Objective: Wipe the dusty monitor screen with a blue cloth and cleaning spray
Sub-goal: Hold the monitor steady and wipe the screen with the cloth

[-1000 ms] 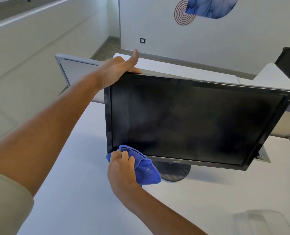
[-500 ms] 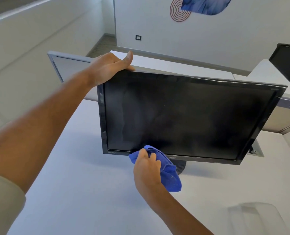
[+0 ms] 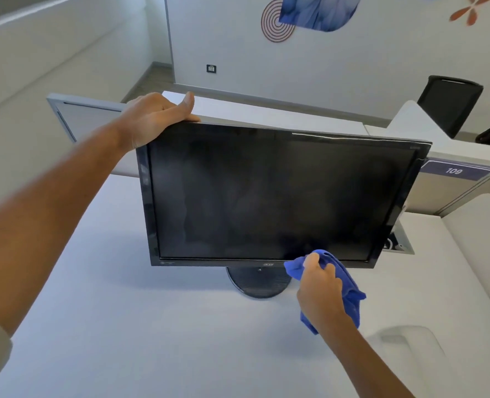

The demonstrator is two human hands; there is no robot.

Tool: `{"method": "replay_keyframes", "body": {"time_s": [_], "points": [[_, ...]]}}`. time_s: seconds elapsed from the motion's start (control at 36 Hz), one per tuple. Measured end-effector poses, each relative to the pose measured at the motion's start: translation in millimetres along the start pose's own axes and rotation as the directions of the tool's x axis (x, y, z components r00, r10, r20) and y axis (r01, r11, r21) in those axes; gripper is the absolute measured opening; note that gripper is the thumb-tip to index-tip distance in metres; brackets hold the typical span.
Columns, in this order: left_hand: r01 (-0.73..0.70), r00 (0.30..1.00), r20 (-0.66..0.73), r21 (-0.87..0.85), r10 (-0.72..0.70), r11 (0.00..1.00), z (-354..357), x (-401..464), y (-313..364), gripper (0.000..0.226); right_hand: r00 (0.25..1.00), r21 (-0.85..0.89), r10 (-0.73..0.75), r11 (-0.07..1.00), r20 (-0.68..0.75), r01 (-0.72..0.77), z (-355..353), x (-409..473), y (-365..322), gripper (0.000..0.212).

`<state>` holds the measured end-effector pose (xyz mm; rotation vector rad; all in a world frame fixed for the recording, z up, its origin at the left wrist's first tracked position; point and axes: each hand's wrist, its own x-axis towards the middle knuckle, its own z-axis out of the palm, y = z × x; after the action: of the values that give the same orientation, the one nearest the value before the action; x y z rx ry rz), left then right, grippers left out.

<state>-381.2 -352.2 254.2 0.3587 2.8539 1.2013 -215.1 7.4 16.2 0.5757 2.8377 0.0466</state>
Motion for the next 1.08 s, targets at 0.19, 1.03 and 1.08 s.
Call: {"method": "replay_keyframes", "body": {"time_s": [0.19, 1.03, 1.08], "points": [[-0.025, 1.000, -0.004, 0.003, 0.025, 1.000, 1, 0, 2, 0.104, 0.999, -0.015, 0.048, 0.999, -0.021, -0.048, -20, 20, 57, 0.071], [-0.048, 0.995, -0.079, 0.140, 0.060, 0.989, 5, 13, -3, 0.045, 0.974, 0.050, -0.209, 0.977, 0.085, 0.205, -46, 46, 122, 0.048], [-0.048, 0.995, -0.078, 0.162, 0.062, 0.986, 6, 14, 1, 0.040, 0.965, 0.111, -0.253, 0.963, 0.067, 0.245, -38, 44, 120, 0.047]]}}
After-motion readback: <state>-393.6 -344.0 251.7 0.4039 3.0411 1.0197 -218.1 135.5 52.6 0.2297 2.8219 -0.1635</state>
